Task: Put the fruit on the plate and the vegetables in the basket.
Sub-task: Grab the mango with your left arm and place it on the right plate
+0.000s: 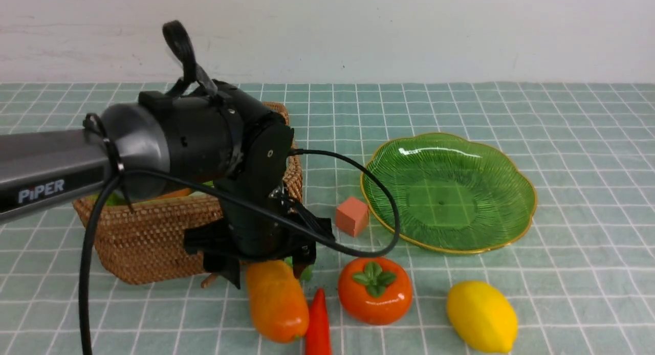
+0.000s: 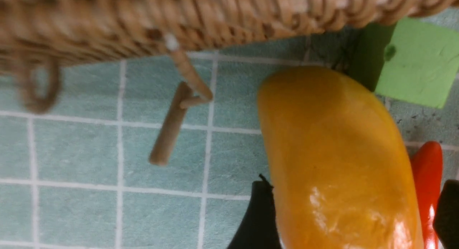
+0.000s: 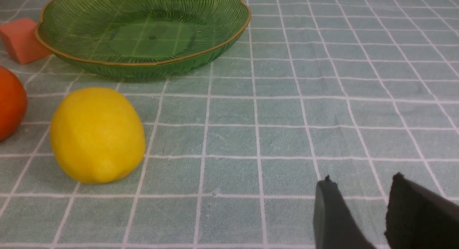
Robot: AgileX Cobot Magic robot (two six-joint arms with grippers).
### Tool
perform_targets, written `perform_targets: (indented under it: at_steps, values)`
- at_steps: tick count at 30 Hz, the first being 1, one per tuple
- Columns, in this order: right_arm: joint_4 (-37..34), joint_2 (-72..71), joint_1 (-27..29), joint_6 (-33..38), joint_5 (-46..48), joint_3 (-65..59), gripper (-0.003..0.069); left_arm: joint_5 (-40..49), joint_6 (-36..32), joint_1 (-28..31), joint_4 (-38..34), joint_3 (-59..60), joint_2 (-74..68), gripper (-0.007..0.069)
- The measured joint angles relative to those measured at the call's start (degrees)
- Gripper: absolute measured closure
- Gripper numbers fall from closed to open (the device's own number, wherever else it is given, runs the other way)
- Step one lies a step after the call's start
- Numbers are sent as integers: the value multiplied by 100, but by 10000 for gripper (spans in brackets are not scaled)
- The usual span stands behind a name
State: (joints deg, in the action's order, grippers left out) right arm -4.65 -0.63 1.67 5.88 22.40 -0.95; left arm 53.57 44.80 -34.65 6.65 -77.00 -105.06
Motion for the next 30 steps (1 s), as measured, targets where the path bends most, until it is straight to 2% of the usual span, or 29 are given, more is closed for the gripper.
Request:
perform_targets:
  at_steps: [5,16,25,30]
  values:
    - [0,0,0,0,0,0,419,-99,-158,0,-382,0,-453,34]
    - [5,0,0,0,0,0,419,-84,-386,0,-391,-20,-436,64]
    - [5,0,0,0,0,0,419,278,-734,0,-396,-43,256,64]
    - [5,0,0,0,0,0,419,477,-734,0,-505,-606,480,64]
